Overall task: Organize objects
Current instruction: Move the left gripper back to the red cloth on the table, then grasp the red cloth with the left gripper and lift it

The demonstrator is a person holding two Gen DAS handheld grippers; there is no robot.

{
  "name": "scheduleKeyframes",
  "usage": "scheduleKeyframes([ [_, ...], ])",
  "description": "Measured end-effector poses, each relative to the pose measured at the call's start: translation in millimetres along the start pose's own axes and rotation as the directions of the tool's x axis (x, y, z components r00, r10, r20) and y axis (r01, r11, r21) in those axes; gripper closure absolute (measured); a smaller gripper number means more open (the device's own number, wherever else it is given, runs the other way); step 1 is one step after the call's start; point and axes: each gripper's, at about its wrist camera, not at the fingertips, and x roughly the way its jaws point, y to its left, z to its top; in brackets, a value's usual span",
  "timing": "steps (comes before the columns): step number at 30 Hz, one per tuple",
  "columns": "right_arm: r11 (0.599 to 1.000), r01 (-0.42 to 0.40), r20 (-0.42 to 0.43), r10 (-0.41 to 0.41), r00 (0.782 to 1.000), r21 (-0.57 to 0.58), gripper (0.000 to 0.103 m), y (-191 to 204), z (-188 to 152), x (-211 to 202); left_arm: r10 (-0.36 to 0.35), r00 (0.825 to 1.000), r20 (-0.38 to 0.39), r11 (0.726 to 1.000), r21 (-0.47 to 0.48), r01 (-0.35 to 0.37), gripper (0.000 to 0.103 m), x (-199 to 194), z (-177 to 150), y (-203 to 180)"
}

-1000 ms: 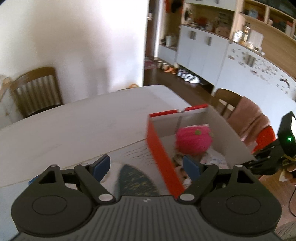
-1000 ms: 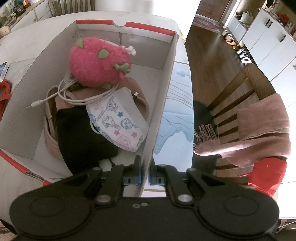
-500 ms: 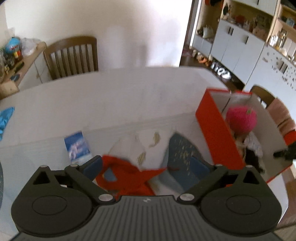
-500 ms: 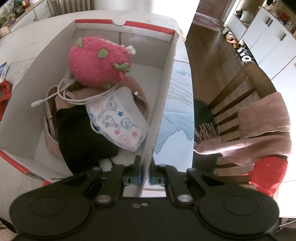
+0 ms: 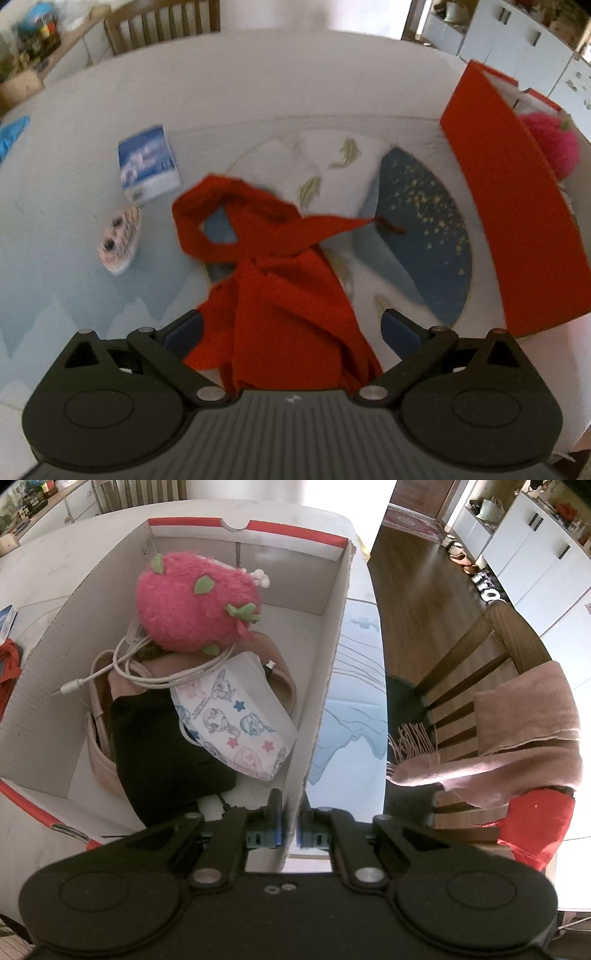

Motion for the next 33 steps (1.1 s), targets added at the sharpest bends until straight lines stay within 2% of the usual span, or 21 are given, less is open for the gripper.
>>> scheduleKeyframes([
  [16,1.000,0.000,-0.003,0.000,1.000,0.000,0.097,0,-1,0,0.049,0.998,-0.050,0.996,-0.072,-0.052,0.002,29,-2,0],
  [23,1.000,-0.001,-0.009,0.001,1.000,0.001,0.097,1,-3,3,0.084,0.996,-0.035,0.995,-0.046,-0.086,0.012,26,-2,0],
  [26,1.000,-0.001,-0.011,0.001,1.000,0.001,0.097,1,-3,3,0.088,0.996,-0.018,0.995,-0.046,-0.088,0.024,22,-2,2],
  [28,1.000,-0.001,-0.011,0.001,1.000,0.001,0.097,1,-3,3,0.090,0.996,-0.002,0.995,-0.047,-0.090,0.045,19,0,3],
  [29,1.000,-0.002,-0.011,0.002,1.000,0.002,0.097,1,-3,3,0.092,0.996,0.004,0.995,-0.049,-0.092,0.053,17,1,4],
  [30,1.000,-0.001,-0.011,0.001,1.000,0.002,0.097,1,-3,3,0.094,0.995,0.010,0.994,-0.050,-0.094,0.068,16,2,5],
  [32,1.000,0.000,-0.011,0.000,1.000,0.001,0.097,1,-2,3,0.093,0.996,0.012,0.994,-0.056,-0.092,0.074,15,4,8],
  [33,1.000,0.000,-0.011,0.000,1.000,-0.001,0.097,1,-2,3,0.095,0.995,0.019,0.994,-0.058,-0.094,0.080,14,4,9],
])
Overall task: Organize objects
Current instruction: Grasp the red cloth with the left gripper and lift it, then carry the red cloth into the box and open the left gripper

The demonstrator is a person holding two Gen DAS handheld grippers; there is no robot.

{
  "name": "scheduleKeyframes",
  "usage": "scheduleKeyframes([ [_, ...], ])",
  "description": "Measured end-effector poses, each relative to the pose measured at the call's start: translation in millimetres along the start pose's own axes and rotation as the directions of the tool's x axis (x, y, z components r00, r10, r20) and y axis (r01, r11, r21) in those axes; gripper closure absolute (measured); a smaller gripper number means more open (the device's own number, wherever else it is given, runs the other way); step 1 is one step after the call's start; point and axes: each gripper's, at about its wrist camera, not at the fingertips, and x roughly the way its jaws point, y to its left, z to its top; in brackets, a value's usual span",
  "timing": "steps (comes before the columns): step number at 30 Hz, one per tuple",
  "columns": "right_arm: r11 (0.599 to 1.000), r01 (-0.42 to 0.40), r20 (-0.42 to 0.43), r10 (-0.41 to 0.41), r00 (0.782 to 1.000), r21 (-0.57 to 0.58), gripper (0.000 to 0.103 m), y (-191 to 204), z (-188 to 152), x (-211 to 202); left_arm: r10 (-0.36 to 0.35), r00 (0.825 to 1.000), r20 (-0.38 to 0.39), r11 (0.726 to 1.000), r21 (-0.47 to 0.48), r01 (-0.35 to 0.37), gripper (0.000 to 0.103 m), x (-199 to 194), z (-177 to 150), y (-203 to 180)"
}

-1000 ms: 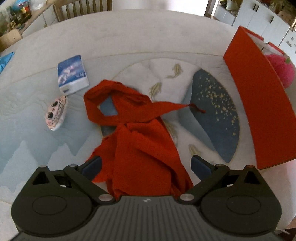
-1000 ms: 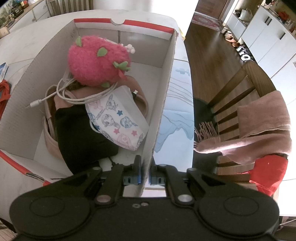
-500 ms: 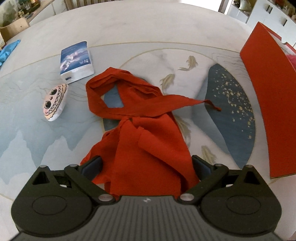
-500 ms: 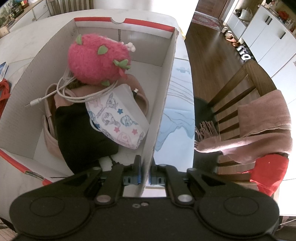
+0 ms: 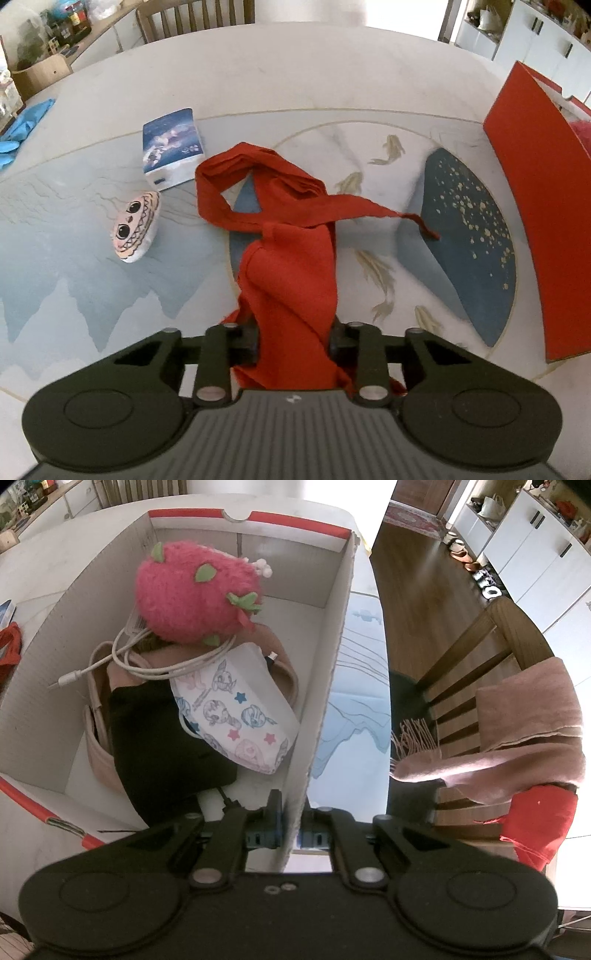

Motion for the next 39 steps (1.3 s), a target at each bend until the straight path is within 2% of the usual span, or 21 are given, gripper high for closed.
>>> scheduleKeyframes([
  [1,1.000,0.001,0.000,-0.001,1.000,-0.002,0.097,0,0,0,0.006,1.000,0.009,1.000,0.006,-0.006,0.084,-2,0,0],
  [6,1.000,0.001,0.000,-0.001,1.000,-0.007,0.097,0,0,2,0.068,0.993,0.101,0.996,0.047,-0.073,0.086,-20,4,0],
  [12,1.000,0.001,-0.001,-0.001,1.000,-0.007,0.097,0,0,2,0.087,0.966,0.244,0.989,0.095,-0.113,0.087,-59,15,-1],
  [15,1.000,0.001,-0.001,-0.001,1.000,-0.008,0.097,0,0,2,0.083,0.948,0.308,0.985,0.122,-0.125,0.087,-78,20,-5],
  [23,1.000,0.003,-0.002,-0.003,1.000,-0.012,0.097,1,1,3,-0.004,0.901,0.434,0.975,0.202,-0.093,0.087,-117,29,-28],
  [28,1.000,0.004,-0.001,-0.004,1.000,-0.016,0.097,2,1,3,-0.099,0.883,0.459,0.961,0.275,-0.035,0.087,-136,35,-50],
  [34,1.000,0.010,-0.002,-0.010,1.000,-0.028,0.097,3,2,3,-0.216,0.885,0.413,0.925,0.377,0.050,0.087,-150,46,-80],
  [39,0.999,0.012,-0.001,-0.012,1.000,-0.033,0.096,3,2,3,-0.299,0.879,0.372,0.885,0.453,0.109,0.087,-160,46,-107],
])
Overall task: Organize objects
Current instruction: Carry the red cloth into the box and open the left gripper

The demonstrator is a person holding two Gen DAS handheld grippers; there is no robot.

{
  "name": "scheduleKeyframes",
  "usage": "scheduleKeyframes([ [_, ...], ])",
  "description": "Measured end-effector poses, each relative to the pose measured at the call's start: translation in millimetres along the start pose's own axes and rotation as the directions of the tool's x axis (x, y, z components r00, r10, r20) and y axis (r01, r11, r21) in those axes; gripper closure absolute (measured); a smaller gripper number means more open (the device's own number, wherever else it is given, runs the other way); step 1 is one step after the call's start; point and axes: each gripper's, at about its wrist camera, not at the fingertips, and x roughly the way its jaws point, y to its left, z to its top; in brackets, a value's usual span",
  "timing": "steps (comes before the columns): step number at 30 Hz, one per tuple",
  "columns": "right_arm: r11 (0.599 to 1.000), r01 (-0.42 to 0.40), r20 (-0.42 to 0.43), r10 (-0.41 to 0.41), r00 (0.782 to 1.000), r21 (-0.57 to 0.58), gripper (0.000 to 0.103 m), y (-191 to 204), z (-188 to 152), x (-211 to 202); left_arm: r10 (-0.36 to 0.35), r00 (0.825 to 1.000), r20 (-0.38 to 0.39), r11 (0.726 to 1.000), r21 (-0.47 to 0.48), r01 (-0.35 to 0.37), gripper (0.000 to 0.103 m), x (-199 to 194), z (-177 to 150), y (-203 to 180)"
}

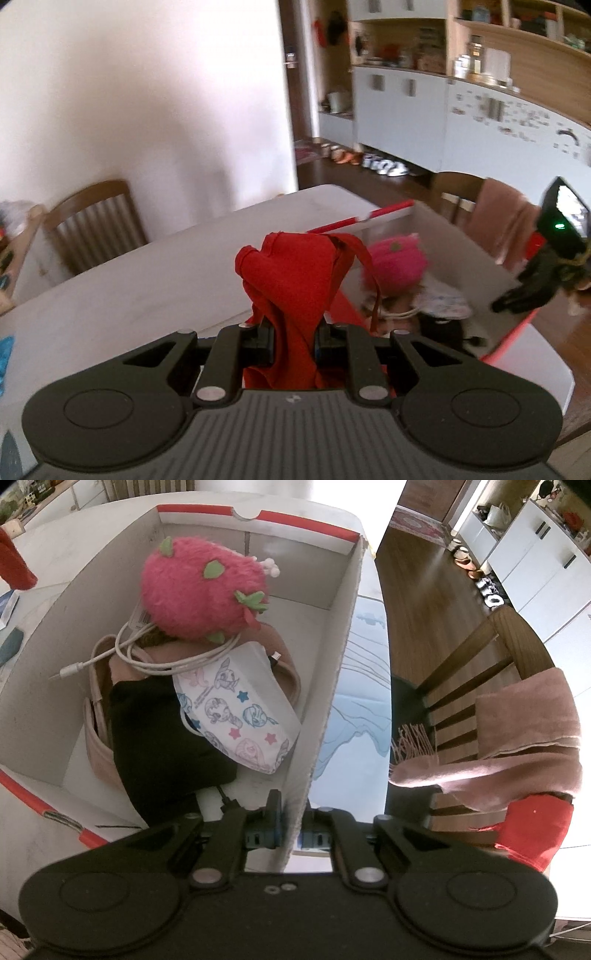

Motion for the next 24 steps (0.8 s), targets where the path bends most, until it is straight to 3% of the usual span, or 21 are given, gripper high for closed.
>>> scheduleKeyframes([
  [9,1.000,0.002,0.000,-0.002,1.000,-0.002,0.096,0,0,1,-0.132,0.991,-0.004,0.984,0.121,0.132,0.087,8,19,-52],
  [16,1.000,0.002,0.000,-0.002,1.000,-0.003,0.097,0,0,1,-0.223,0.975,-0.019,0.950,0.222,0.221,0.087,24,28,-94],
  [24,1.000,0.002,0.000,-0.002,1.000,-0.002,0.097,0,0,1,-0.285,0.956,-0.068,0.918,0.269,0.293,0.087,53,33,-128],
])
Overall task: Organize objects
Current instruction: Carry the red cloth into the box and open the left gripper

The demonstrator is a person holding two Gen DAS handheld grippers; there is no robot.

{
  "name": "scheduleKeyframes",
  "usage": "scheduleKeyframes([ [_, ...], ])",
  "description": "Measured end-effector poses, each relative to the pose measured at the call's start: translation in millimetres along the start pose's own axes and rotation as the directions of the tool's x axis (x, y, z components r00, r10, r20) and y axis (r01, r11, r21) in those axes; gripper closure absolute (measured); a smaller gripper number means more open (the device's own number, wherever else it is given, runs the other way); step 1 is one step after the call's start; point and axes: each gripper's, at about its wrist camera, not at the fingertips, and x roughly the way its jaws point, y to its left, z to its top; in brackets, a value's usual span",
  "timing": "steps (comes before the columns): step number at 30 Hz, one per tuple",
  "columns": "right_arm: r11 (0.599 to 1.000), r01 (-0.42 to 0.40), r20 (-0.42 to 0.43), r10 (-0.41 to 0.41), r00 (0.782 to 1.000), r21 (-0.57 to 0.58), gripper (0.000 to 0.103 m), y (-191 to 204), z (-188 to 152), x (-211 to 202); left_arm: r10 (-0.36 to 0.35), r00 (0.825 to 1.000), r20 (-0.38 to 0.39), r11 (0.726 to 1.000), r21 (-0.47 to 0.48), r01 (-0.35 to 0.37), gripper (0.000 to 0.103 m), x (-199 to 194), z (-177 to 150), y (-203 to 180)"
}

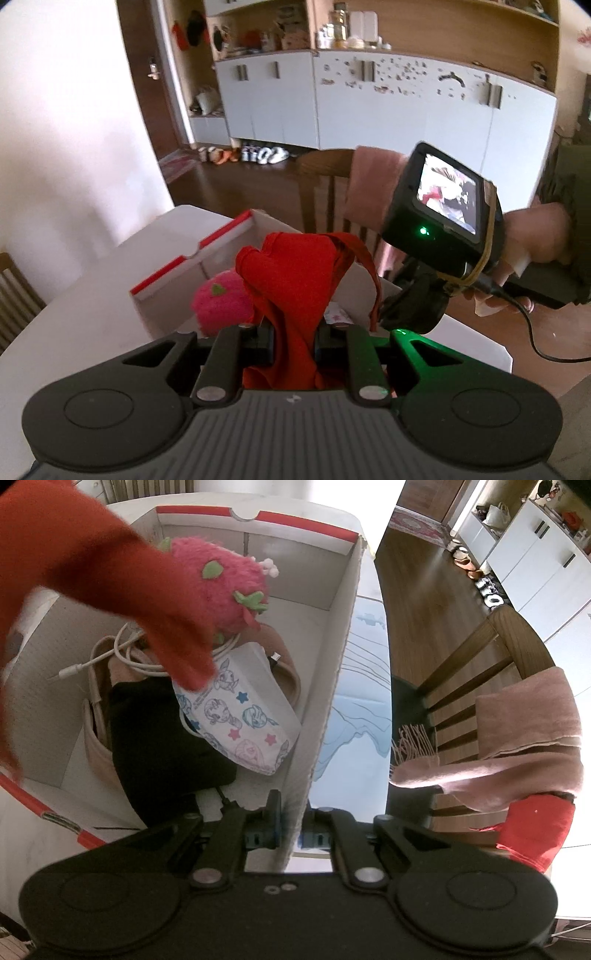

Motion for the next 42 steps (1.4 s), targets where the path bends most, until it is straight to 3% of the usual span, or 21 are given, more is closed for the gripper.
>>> scheduleKeyframes([
  [7,1.000,0.001,-0.001,-0.001,1.000,-0.002,0.097,0,0,1,-0.034,0.998,-0.060,0.994,0.105,0.040,0.087,46,-2,-14],
  [13,1.000,0.000,-0.001,0.000,1.000,0.000,0.097,0,0,2,-0.087,0.985,-0.152,0.990,0.100,0.102,0.086,83,-2,-17],
  [17,1.000,0.000,-0.001,0.000,1.000,0.002,0.097,0,0,3,-0.085,0.977,-0.196,0.988,0.114,0.109,0.086,99,-4,-22],
  [29,1.000,-0.001,-0.002,0.001,1.000,0.004,0.097,1,0,5,-0.155,0.938,-0.310,0.988,-0.045,0.148,0.085,127,-17,-1],
  [35,1.000,-0.001,-0.002,0.001,1.000,0.007,0.097,2,0,6,-0.170,0.940,-0.295,0.985,-0.071,0.156,0.071,118,-21,4],
  [36,1.000,-0.001,-0.002,0.001,1.000,0.006,0.097,2,0,6,-0.170,0.942,-0.290,0.985,-0.073,0.156,0.062,116,-22,5],
  [37,1.000,0.000,-0.002,0.000,1.000,0.006,0.097,2,0,6,-0.168,0.945,-0.282,0.985,-0.075,0.152,0.047,113,-23,6],
  [39,1.000,-0.001,-0.002,0.001,1.000,0.006,0.097,1,0,6,-0.160,0.952,-0.263,0.986,-0.079,0.144,0.037,111,-21,8],
  [42,1.000,-0.001,-0.002,0.001,1.000,0.007,0.097,2,0,7,-0.167,0.954,-0.249,0.984,-0.097,0.147,0.037,107,-20,12],
])
